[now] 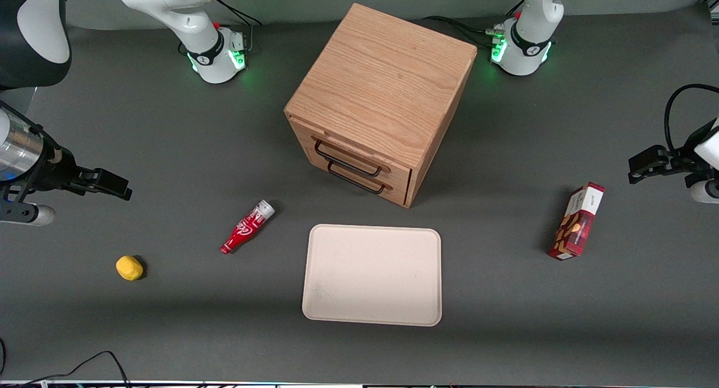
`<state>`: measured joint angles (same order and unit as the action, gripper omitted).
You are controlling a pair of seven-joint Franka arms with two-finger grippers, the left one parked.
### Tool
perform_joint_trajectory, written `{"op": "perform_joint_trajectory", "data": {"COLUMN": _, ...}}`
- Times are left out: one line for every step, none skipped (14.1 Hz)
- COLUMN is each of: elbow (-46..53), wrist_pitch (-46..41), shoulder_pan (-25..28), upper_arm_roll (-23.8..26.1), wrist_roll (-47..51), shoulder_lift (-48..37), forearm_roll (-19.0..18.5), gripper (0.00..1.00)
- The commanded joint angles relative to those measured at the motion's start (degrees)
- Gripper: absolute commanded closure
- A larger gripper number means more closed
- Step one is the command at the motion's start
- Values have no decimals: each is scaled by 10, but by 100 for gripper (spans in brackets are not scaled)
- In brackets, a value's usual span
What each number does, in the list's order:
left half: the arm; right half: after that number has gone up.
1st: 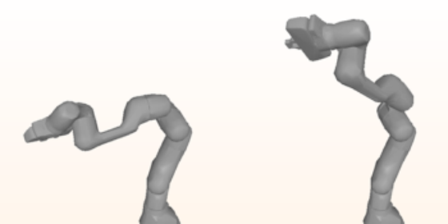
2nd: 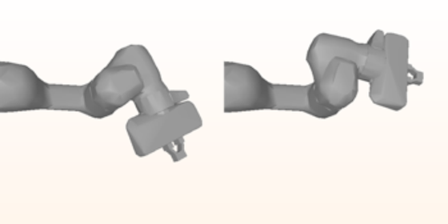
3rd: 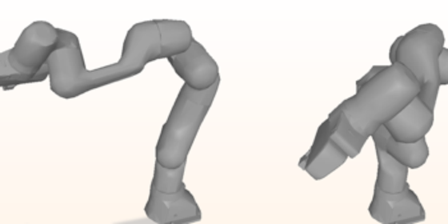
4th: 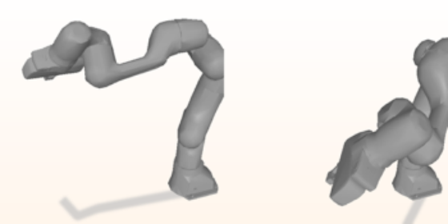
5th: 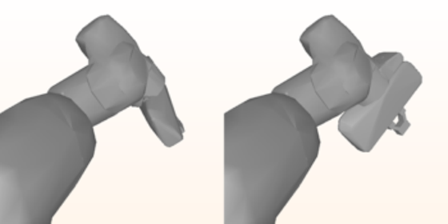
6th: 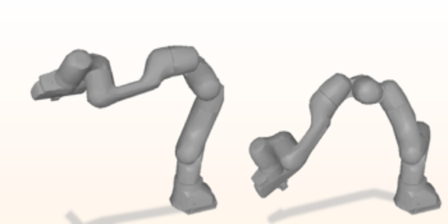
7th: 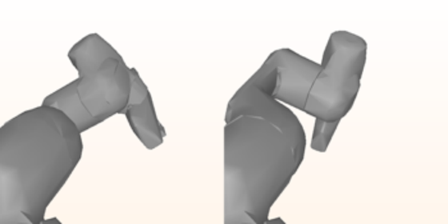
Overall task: Open upper drawer
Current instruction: 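Move the right gripper toward the cabinet's upper drawer handle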
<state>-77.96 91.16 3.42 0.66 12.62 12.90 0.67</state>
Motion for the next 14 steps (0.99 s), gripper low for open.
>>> {"op": "perform_joint_trajectory", "data": {"elbow": 14, "wrist_pitch": -10, "shoulder_pan": -2, "upper_arm_roll": 1, "wrist_roll": -3, "shoulder_lift": 6, "forearm_roll": -8, "gripper": 0}}
{"op": "perform_joint_trajectory", "data": {"elbow": 16, "wrist_pitch": -10, "shoulder_pan": -1, "upper_arm_roll": 1, "wrist_roll": -4, "shoulder_lift": 6, "forearm_roll": -11, "gripper": 0}}
{"op": "perform_joint_trajectory", "data": {"elbow": 18, "wrist_pitch": -10, "shoulder_pan": -1, "upper_arm_roll": 1, "wrist_roll": -9, "shoulder_lift": 6, "forearm_roll": -12, "gripper": 0}}
{"op": "perform_joint_trajectory", "data": {"elbow": 19, "wrist_pitch": -10, "shoulder_pan": 0, "upper_arm_roll": 2, "wrist_roll": -11, "shoulder_lift": 6, "forearm_roll": -11, "gripper": 0}}
{"op": "perform_joint_trajectory", "data": {"elbow": 19, "wrist_pitch": -11, "shoulder_pan": 5, "upper_arm_roll": 6, "wrist_roll": -11, "shoulder_lift": 6, "forearm_roll": -11, "gripper": 0}}
{"op": "perform_joint_trajectory", "data": {"elbow": 19, "wrist_pitch": -11, "shoulder_pan": 11, "upper_arm_roll": 10, "wrist_roll": -11, "shoulder_lift": 5, "forearm_roll": -11, "gripper": 0}}
{"op": "perform_joint_trajectory", "data": {"elbow": 19, "wrist_pitch": -12, "shoulder_pan": 17, "upper_arm_roll": 13, "wrist_roll": -11, "shoulder_lift": 4, "forearm_roll": -11, "gripper": 0}}
{"op": "perform_joint_trajectory", "data": {"elbow": 20, "wrist_pitch": -17, "shoulder_pan": 33, "upper_arm_roll": 15, "wrist_roll": -13, "shoulder_lift": 4, "forearm_roll": -10, "gripper": 0}}
{"op": "perform_joint_trajectory", "data": {"elbow": 20, "wrist_pitch": -19, "shoulder_pan": 44, "upper_arm_roll": 15, "wrist_roll": -24, "shoulder_lift": 2, "forearm_roll": -8, "gripper": 0}}
{"op": "perform_joint_trajectory", "data": {"elbow": 21, "wrist_pitch": -24, "shoulder_pan": 67, "upper_arm_roll": 15, "wrist_roll": -47, "shoulder_lift": 2, "forearm_roll": -4, "gripper": 0}}
{"op": "perform_joint_trajectory", "data": {"elbow": 21, "wrist_pitch": -29, "shoulder_pan": 90, "upper_arm_roll": 15, "wrist_roll": -67, "shoulder_lift": 2, "forearm_roll": -3, "gripper": 0}}
{"op": "perform_joint_trajectory", "data": {"elbow": 21, "wrist_pitch": -32, "shoulder_pan": 110, "upper_arm_roll": 15, "wrist_roll": -75, "shoulder_lift": 1, "forearm_roll": -2, "gripper": 0}}
{"op": "perform_joint_trajectory", "data": {"elbow": 21, "wrist_pitch": -32, "shoulder_pan": 136, "upper_arm_roll": 13, "wrist_roll": -76, "shoulder_lift": 1, "forearm_roll": -2, "gripper": 0}}
{"op": "perform_joint_trajectory", "data": {"elbow": 21, "wrist_pitch": -32, "shoulder_pan": 163, "upper_arm_roll": 8, "wrist_roll": -77, "shoulder_lift": 1, "forearm_roll": -2, "gripper": 0}}
